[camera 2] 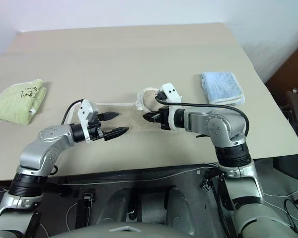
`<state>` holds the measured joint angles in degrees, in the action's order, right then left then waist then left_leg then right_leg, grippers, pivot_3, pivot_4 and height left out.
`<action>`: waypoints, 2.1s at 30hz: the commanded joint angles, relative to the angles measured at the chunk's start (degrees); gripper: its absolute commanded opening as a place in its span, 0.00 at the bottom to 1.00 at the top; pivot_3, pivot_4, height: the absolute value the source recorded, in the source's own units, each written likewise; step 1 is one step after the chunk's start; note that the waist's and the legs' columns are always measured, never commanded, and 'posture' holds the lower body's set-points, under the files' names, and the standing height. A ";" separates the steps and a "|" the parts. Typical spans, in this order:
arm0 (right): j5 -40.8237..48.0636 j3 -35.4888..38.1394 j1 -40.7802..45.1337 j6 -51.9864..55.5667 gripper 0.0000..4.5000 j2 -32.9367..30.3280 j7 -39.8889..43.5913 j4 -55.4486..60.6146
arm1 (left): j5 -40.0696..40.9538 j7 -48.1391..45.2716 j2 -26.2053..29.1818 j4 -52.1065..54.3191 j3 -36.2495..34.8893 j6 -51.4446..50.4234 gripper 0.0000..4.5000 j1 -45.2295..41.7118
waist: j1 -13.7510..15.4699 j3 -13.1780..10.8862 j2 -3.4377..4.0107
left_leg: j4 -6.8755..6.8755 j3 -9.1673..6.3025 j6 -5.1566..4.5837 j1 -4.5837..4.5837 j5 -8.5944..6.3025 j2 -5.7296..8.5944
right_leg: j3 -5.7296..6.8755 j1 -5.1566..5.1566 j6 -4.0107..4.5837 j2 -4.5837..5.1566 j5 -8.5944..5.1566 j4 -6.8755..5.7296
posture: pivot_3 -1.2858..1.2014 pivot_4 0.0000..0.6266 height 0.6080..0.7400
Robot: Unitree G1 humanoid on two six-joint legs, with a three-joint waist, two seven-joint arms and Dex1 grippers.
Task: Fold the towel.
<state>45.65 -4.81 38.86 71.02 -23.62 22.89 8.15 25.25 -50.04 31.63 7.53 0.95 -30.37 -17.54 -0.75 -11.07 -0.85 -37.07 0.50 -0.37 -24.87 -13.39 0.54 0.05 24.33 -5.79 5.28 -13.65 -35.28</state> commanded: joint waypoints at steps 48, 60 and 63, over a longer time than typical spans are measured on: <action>-3.56 9.11 -7.98 -22.21 0.00 8.96 9.46 2.94 | 1.81 -9.99 -6.48 -14.35 1.19 11.08 0.11 -15.79 | 0.10 0.02 0.00 | -0.24 0.04 0.05 -0.13 0.04 0.06 | 0.03 0.11 -0.22 -0.22 0.14 -0.24 | 0.52 0.24 1.00; -22.18 5.52 -1.37 -39.74 0.00 13.26 -0.88 -16.68 | -9.12 -10.17 -13.29 -32.52 6.57 23.48 0.00 -22.57 | -0.08 0.02 0.00 | -0.44 0.16 0.11 0.01 0.09 0.07 | -0.04 0.10 -0.25 -0.28 0.15 -0.71 | 0.52 0.24 1.00; -23.07 6.02 -0.72 -41.07 0.00 14.43 -1.40 -18.34 | -13.48 -11.61 -11.81 -33.14 9.82 25.95 0.00 -20.64 | -0.23 0.02 0.00 | -0.43 0.30 0.12 0.05 0.10 -0.02 | -0.07 0.12 -0.25 -0.34 0.14 -0.76 | 0.52 0.24 1.00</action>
<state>23.05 0.47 36.83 31.60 -9.71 21.76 -10.66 14.26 -60.73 18.42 -26.39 9.10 -6.85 -38.90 -0.98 -11.05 -0.85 -37.50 0.82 -0.25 -24.82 -13.29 0.51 -0.02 24.45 -6.04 4.92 -13.51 -36.05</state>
